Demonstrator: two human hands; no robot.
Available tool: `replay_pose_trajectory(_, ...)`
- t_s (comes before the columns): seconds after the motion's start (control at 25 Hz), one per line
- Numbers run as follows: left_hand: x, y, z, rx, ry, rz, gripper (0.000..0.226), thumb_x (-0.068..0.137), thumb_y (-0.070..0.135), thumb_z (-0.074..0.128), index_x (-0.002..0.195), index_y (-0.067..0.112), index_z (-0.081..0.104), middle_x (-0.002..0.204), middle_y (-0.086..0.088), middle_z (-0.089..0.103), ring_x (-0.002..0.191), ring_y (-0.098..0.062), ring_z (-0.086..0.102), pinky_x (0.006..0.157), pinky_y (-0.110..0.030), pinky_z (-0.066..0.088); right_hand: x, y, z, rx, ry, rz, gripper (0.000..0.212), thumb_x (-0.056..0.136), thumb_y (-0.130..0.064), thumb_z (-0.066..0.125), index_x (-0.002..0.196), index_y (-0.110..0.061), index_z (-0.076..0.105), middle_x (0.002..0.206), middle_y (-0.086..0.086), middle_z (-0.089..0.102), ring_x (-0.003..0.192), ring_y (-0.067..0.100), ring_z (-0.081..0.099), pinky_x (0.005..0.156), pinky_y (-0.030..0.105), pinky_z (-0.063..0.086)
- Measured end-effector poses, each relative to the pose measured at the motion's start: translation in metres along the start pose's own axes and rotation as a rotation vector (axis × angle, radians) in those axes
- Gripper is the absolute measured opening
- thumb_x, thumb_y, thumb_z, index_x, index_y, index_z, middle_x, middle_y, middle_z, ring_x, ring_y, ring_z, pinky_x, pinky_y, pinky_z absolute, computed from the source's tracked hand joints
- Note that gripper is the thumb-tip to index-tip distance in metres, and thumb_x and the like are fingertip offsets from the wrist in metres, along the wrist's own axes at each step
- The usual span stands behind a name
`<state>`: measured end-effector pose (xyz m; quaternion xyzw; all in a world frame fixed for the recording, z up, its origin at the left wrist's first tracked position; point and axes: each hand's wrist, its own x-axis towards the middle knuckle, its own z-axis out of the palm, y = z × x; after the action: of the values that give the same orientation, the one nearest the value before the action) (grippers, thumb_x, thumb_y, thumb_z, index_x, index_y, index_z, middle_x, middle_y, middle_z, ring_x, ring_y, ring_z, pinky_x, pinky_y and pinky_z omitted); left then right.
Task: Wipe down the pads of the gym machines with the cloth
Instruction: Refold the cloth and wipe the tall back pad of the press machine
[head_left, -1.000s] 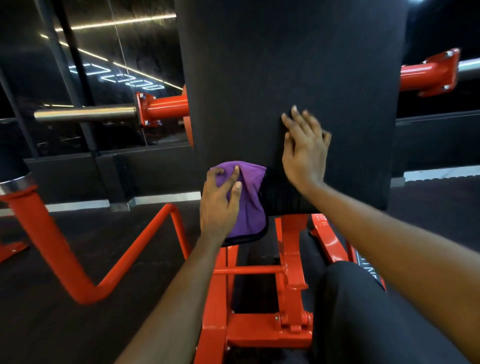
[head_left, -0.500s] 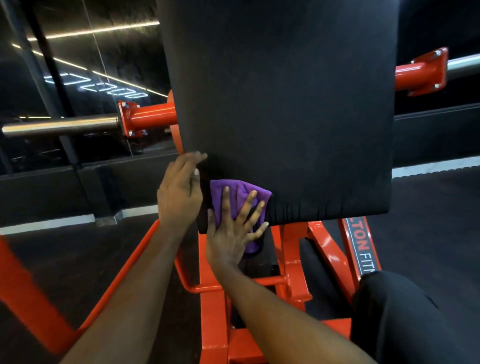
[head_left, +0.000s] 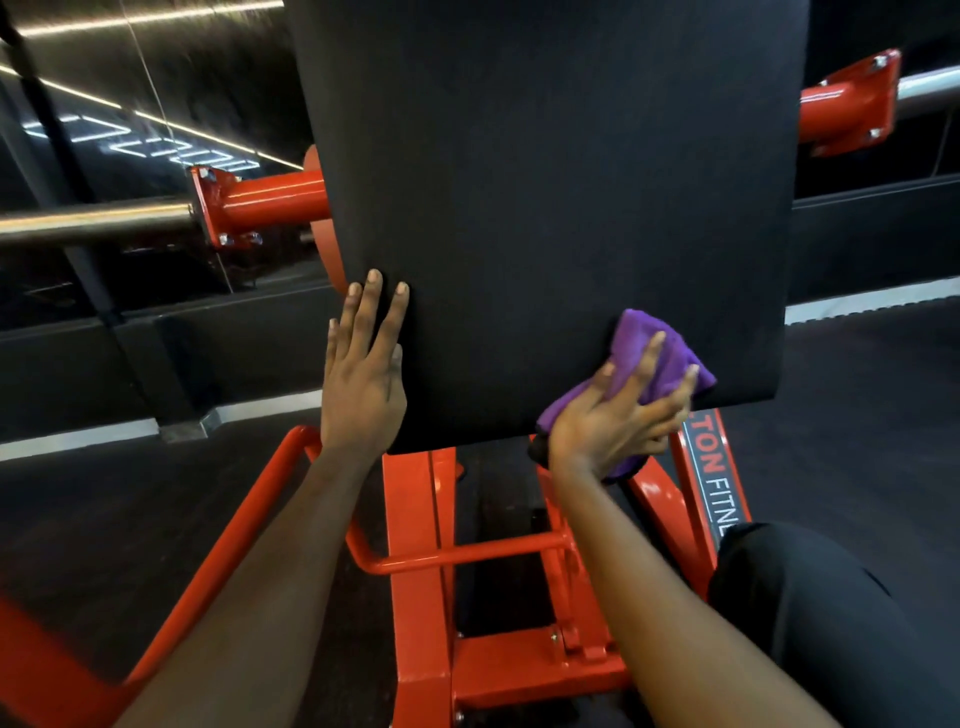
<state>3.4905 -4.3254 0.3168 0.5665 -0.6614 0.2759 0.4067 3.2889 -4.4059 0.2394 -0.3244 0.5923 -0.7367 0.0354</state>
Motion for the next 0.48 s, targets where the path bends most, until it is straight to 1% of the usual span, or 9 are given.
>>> replay_pose_trajectory(0.04, -0.001, 0.000, 0.000, -0.035, 0.011, 0.003, 0.069, 0.102, 0.002, 0.042, 0.160, 0.029, 0.018, 0.169, 0.009, 0.002, 0.155, -0.012, -0.006, 0.126, -0.034, 0.005, 0.014, 0.003, -0.002, 0.040, 0.028, 0.057, 0.051, 0.104, -0.049, 0.041, 0.154, -0.041, 0.036, 0.165, 0.008, 0.024, 0.143, 0.037, 0.030, 0.109, 0.055, 0.032)
replay_pose_trajectory(0.08, -0.001, 0.001, 0.000, -0.070, 0.014, -0.002, 0.068, 0.102, 0.001, 0.042, 0.160, 0.029, 0.020, 0.169, 0.010, 0.002, 0.155, -0.011, -0.006, 0.123, -0.022, 0.004, 0.024, 0.003, -0.003, 0.086, 0.056, 0.122, 0.051, 0.103, -0.048, 0.040, 0.154, -0.042, 0.035, 0.165, 0.006, 0.022, 0.143, 0.036, 0.029, 0.110, 0.056, 0.032)
replay_pose_trajectory(0.12, 0.000, 0.002, -0.002, -0.096, 0.006, -0.015, 0.067, 0.103, 0.001, 0.042, 0.160, 0.029, 0.020, 0.168, 0.011, 0.001, 0.154, -0.010, -0.007, 0.118, -0.010, 0.003, 0.027, 0.000, -0.002, 0.126, 0.077, 0.181, 0.051, 0.103, -0.047, 0.040, 0.154, -0.042, 0.036, 0.165, 0.006, 0.022, 0.143, 0.035, 0.029, 0.111, 0.055, 0.031)
replay_pose_trajectory(0.16, 0.000, 0.004, -0.003, -0.112, -0.007, -0.026, 0.066, 0.103, 0.002, 0.041, 0.160, 0.030, 0.020, 0.168, 0.013, 0.000, 0.154, -0.008, -0.007, 0.112, -0.003, 0.003, 0.022, -0.004, 0.000, 0.151, 0.093, 0.218, 0.050, 0.103, -0.045, 0.040, 0.154, -0.040, 0.038, 0.165, 0.006, 0.023, 0.143, 0.034, 0.029, 0.113, 0.053, 0.030)
replay_pose_trajectory(0.2, 0.000, 0.005, -0.005, -0.122, -0.019, -0.029, 0.066, 0.104, 0.004, 0.041, 0.160, 0.031, 0.020, 0.168, 0.014, -0.001, 0.154, -0.006, -0.008, 0.108, 0.000, 0.005, 0.009, -0.009, 0.004, 0.159, 0.093, 0.221, 0.050, 0.103, -0.042, 0.042, 0.153, -0.038, 0.040, 0.165, 0.007, 0.024, 0.142, 0.034, 0.029, 0.114, 0.052, 0.029)
replay_pose_trajectory(0.28, 0.000, 0.003, -0.008, -0.128, -0.038, -0.006, 0.065, 0.104, 0.006, 0.041, 0.159, 0.033, 0.019, 0.167, 0.017, -0.001, 0.153, -0.005, -0.008, 0.105, -0.001, 0.008, -0.041, -0.025, 0.011, 0.155, 0.041, 0.156, 0.050, 0.102, -0.038, 0.047, 0.153, -0.037, 0.041, 0.165, 0.009, 0.022, 0.143, 0.036, 0.027, 0.118, 0.050, 0.026)
replay_pose_trajectory(0.36, 0.001, -0.002, -0.011, -0.120, -0.049, 0.019, 0.066, 0.104, 0.007, 0.042, 0.159, 0.034, 0.019, 0.167, 0.018, -0.001, 0.153, -0.004, -0.007, 0.106, -0.003, 0.011, -0.102, -0.042, 0.018, 0.131, -0.076, 0.094, 0.053, 0.101, -0.037, 0.049, 0.154, -0.037, 0.040, 0.166, 0.011, 0.016, 0.146, 0.036, 0.023, 0.121, 0.047, 0.020)
replay_pose_trajectory(0.4, 0.001, -0.003, -0.011, -0.104, -0.045, 0.024, 0.066, 0.104, 0.007, 0.043, 0.159, 0.034, 0.020, 0.167, 0.018, 0.000, 0.154, -0.005, -0.005, 0.109, -0.008, 0.015, -0.126, -0.050, 0.020, 0.124, -0.131, 0.095, 0.055, 0.101, -0.039, 0.049, 0.154, -0.037, 0.038, 0.167, 0.011, 0.012, 0.147, 0.035, 0.021, 0.121, 0.047, 0.018)
replay_pose_trajectory(0.48, 0.000, 0.000, -0.009, -0.038, -0.005, 0.006, 0.067, 0.102, 0.005, 0.045, 0.159, 0.033, 0.022, 0.168, 0.015, 0.004, 0.154, -0.008, -0.001, 0.117, -0.027, 0.027, -0.142, -0.060, 0.025, 0.146, -0.159, 0.147, 0.056, 0.101, -0.042, 0.048, 0.155, -0.037, 0.036, 0.167, 0.012, 0.009, 0.147, 0.036, 0.019, 0.121, 0.051, 0.020)
